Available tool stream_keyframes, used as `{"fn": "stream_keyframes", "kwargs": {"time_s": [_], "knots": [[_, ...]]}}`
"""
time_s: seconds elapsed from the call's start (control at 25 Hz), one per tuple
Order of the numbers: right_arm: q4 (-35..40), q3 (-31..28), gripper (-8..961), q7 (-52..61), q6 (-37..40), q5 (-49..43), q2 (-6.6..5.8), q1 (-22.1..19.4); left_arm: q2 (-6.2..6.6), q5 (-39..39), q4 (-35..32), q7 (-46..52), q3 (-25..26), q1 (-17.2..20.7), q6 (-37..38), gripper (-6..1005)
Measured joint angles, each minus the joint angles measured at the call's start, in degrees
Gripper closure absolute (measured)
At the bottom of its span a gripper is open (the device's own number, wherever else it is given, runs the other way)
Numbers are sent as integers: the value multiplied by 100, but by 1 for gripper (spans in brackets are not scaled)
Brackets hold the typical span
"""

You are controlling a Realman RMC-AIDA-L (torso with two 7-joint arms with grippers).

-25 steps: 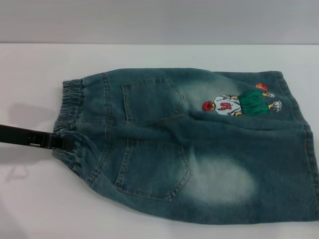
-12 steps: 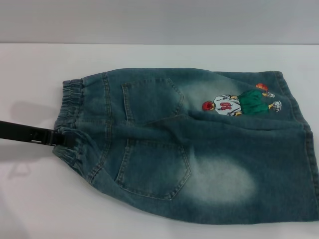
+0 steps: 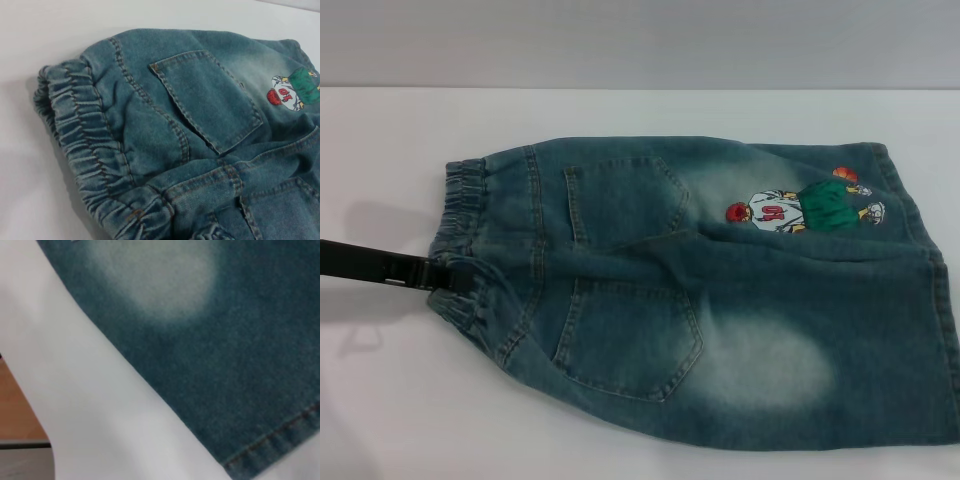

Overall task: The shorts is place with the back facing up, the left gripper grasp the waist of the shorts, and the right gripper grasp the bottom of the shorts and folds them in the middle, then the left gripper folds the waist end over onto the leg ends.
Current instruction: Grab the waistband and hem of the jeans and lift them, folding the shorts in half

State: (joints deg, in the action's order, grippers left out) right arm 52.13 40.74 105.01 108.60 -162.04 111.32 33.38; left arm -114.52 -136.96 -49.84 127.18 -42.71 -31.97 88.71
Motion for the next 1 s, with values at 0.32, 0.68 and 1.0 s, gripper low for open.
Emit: {"fn": "stream_keyframes", "kwargs": {"time_s": [0.32,0.68,1.0], "knots": [[3,104,185,11,36,-14,83,38,0,2,0,0,0,-11,-8,934],[-2,122,184,11,46,-31,86,37,0,3,0,0,9,-7,-13,933],[-2,190,186,32,7,-32,134,36,6,8,0,5,9,-15,-6,932]]}}
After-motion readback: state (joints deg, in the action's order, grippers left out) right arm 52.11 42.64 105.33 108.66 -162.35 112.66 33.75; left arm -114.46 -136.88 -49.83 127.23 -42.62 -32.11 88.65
